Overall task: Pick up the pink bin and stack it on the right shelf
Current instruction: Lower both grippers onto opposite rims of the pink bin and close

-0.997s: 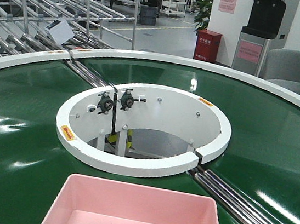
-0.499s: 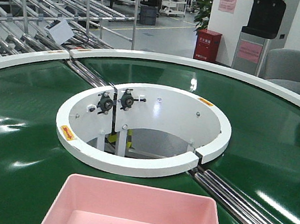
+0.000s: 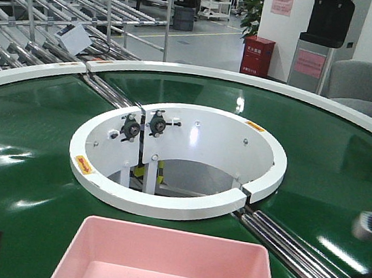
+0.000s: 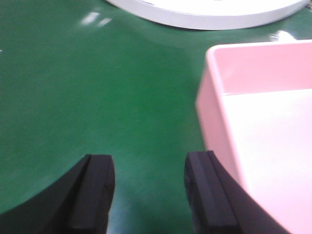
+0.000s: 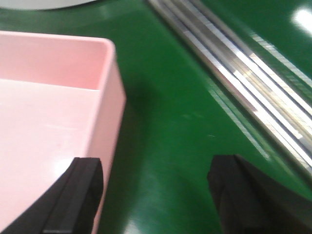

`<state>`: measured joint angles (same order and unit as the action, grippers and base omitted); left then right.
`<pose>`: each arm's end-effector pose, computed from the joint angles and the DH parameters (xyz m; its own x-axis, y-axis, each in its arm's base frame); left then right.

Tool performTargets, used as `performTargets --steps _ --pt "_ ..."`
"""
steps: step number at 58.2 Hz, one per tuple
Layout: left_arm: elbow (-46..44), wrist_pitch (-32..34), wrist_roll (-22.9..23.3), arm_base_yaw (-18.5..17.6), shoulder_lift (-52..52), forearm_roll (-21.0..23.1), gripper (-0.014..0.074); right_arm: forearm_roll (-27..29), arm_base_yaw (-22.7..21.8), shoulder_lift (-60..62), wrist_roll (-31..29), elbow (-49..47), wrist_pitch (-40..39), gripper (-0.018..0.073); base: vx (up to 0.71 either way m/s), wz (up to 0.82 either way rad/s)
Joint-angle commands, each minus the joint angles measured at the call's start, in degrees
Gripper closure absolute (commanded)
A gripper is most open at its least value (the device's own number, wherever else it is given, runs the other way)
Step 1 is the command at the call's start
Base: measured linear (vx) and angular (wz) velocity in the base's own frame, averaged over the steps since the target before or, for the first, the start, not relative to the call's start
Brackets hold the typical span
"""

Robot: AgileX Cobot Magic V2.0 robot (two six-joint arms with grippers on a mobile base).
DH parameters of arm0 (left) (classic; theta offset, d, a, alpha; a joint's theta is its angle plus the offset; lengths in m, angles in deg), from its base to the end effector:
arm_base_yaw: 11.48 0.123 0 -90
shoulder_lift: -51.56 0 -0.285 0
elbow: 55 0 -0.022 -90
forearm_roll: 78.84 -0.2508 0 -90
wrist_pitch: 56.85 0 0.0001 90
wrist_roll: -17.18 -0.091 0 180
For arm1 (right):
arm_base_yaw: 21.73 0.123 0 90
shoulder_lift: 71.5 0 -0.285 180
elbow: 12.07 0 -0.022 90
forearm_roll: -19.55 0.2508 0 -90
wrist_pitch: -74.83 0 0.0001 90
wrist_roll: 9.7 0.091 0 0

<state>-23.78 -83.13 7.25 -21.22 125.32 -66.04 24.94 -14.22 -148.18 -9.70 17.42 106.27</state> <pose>0.2319 -0.0489 0.2939 -0.6490 0.0835 -0.7562 0.2238 0.9709 -0.0849 0.2400 0.0361 0.2845 -0.7417 -0.0169 -0.6706 -0.1042 0.9905 0.0902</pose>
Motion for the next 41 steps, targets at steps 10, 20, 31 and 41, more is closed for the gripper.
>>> performTargets --steps 10,20,31,41 --pt "-16.85 -6.76 -1.90 -4.26 14.04 4.10 0.0134 2.08 6.68 -15.12 6.25 -11.68 1.74 0.0071 0.00 0.00" --pt "-22.04 -11.07 -1.95 -6.08 22.94 6.00 0.0134 2.63 7.84 -22.59 10.34 -12.12 1.48 0.0118 0.00 0.00" --pt "-22.30 -12.02 -1.95 -6.96 29.98 7.32 0.0134 2.77 7.84 -25.91 11.33 -12.12 1.18 0.0185 0.00 0.00" --pt "-22.30 -14.40 -2.08 -6.96 33.77 8.51 0.0134 2.74 7.77 -25.96 11.33 -12.12 0.98 0.0293 0.00 0.00"
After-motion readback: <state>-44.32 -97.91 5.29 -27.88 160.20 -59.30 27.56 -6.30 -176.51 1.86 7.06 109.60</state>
